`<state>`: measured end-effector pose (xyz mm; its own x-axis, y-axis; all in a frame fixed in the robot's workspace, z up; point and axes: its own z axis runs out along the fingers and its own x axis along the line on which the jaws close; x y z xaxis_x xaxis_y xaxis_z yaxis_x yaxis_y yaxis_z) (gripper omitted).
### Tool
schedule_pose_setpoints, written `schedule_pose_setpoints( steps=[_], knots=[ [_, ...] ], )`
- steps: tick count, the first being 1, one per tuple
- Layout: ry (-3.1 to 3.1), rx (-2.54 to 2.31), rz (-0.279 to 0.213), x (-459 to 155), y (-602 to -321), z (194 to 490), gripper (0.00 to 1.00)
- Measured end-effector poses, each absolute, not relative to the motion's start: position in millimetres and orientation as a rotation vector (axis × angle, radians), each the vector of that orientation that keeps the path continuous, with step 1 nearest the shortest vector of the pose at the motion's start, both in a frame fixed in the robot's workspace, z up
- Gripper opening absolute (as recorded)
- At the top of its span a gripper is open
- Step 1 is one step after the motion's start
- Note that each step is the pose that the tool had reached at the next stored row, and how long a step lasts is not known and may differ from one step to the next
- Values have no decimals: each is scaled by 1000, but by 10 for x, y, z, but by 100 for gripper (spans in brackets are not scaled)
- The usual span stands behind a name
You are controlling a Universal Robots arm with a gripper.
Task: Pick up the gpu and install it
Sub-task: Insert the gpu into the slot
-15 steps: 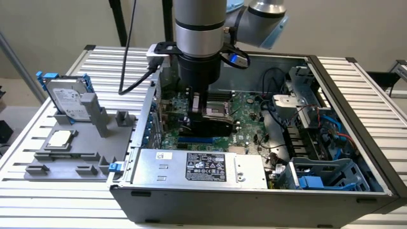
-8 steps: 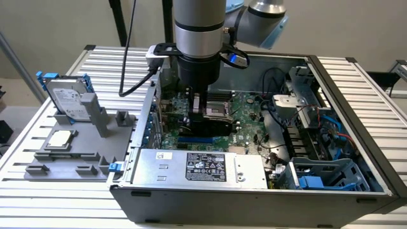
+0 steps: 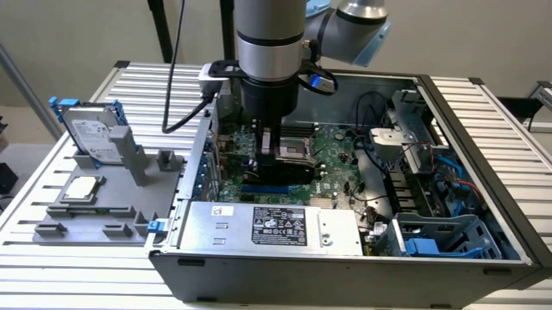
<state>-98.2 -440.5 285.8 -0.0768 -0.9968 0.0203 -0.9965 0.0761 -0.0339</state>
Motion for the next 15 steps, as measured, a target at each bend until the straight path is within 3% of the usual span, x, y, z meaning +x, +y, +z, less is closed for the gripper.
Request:
schedule_pose_setpoints(
  steps=[15],
  knots=[
    [2286,-2125,-40,-1011,-4408,2794,27]
  ],
)
